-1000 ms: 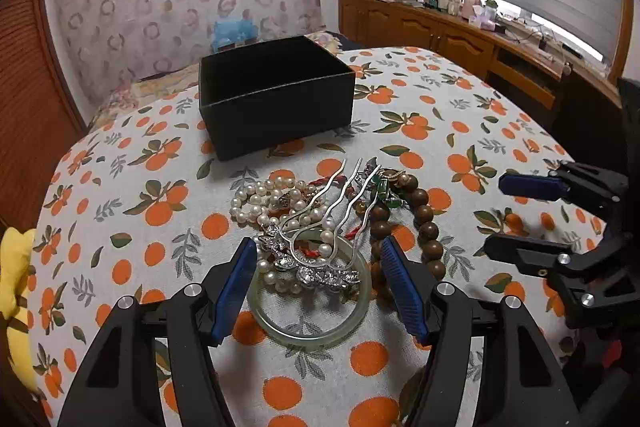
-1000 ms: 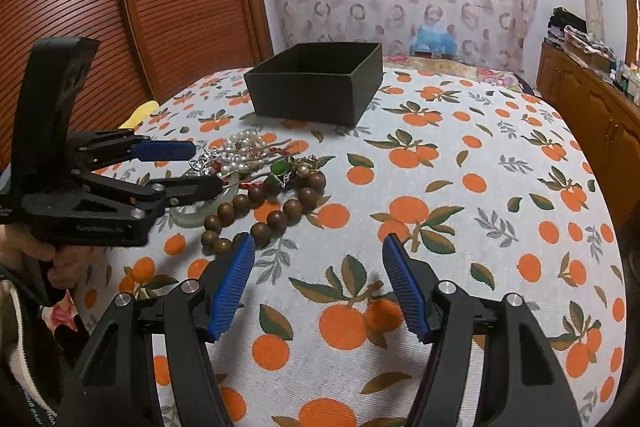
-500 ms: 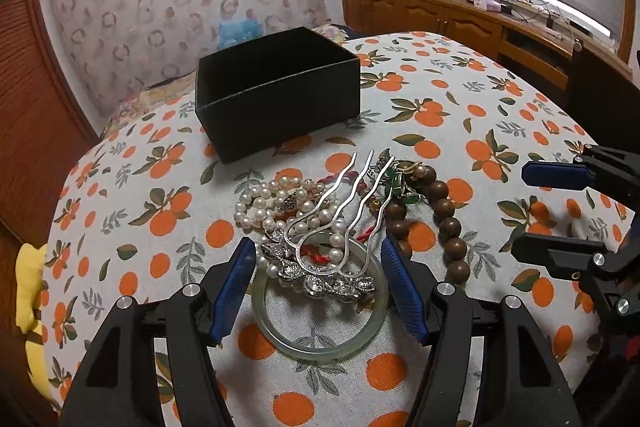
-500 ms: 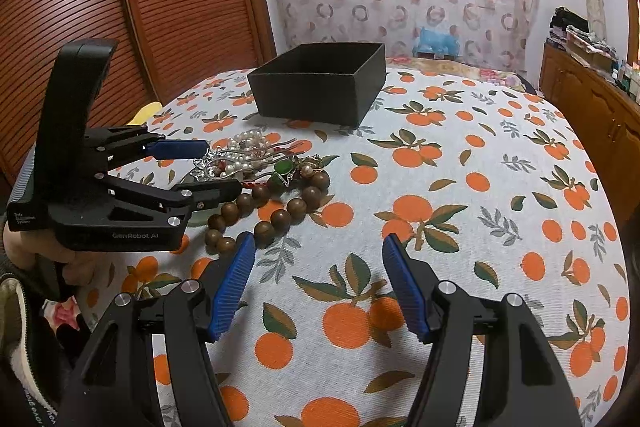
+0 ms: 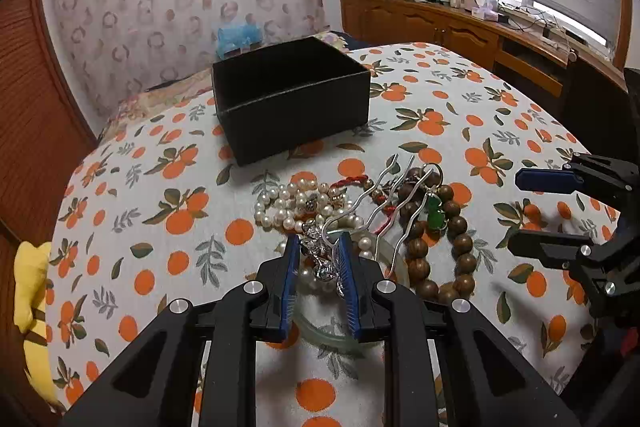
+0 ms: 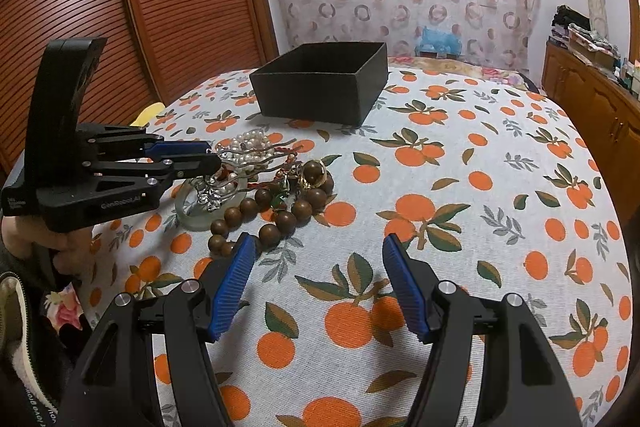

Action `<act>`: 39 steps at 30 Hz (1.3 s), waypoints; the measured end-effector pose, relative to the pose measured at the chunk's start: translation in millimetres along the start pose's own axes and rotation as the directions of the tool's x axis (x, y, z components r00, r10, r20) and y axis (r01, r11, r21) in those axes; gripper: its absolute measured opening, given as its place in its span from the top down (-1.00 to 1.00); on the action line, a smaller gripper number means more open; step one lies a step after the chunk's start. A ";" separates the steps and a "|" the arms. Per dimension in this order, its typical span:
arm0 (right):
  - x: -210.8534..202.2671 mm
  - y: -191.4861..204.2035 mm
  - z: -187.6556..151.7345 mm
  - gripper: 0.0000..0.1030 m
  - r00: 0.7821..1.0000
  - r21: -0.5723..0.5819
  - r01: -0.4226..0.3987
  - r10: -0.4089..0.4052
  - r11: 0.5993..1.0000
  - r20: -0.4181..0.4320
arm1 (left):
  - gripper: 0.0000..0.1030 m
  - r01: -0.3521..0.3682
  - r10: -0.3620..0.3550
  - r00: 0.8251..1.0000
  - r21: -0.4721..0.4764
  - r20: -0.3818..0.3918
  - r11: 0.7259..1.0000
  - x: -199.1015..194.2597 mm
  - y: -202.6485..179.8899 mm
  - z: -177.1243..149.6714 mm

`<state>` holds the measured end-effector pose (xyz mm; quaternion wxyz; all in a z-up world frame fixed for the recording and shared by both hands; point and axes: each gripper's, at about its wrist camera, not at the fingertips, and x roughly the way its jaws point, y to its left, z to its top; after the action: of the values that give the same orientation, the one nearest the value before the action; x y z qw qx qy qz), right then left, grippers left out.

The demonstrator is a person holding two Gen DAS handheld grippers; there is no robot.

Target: Organize jewelry

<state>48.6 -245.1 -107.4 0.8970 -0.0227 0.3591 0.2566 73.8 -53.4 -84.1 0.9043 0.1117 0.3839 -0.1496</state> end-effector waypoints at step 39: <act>4.8 1.5 17.8 -0.21 1.000 -0.037 -0.009 0.008 0.999 -0.023 | 0.98 0.018 -0.008 0.977 -0.044 0.213 0.999 -61.4 4.9 19.2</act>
<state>62.1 -237.7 -97.2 0.8911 -0.0405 0.3648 0.2668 47.7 -43.7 -26.0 0.9416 0.0718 0.2889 -0.1577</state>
